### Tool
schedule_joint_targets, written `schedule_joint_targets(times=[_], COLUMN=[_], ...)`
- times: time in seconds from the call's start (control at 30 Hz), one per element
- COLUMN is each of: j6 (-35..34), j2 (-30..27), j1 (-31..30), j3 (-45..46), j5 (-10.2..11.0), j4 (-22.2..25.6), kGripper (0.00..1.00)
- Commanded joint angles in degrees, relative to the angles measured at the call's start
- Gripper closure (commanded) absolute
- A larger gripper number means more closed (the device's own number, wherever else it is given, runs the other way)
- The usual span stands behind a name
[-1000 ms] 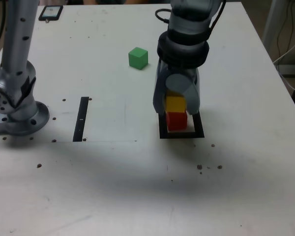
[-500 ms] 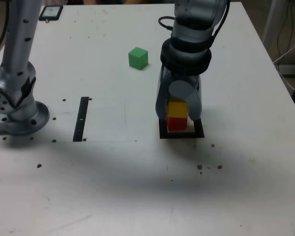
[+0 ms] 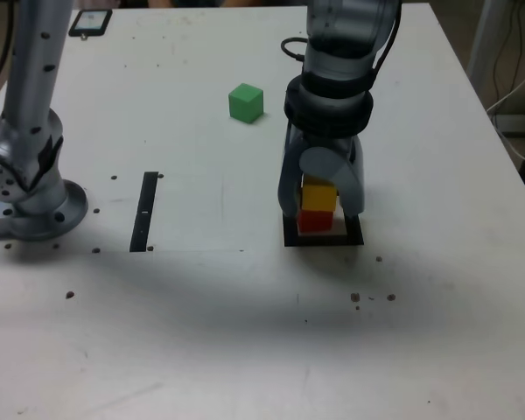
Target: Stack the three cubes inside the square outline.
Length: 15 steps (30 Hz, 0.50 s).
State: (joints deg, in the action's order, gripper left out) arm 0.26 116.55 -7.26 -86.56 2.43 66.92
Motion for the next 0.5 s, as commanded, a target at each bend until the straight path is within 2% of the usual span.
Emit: schedule_joint_targets(times=[0.0,0.27,0.47], j6=[0.1,0.6,2.3], j2=[-0.2,-4.6,-10.1], j1=[0.1,0.1,0.8], j3=[0.2,0.2,-0.1], j5=[0.3,3.4,3.9], j4=[0.1,2.0,7.8], kGripper=[0.01,0.01,0.01])
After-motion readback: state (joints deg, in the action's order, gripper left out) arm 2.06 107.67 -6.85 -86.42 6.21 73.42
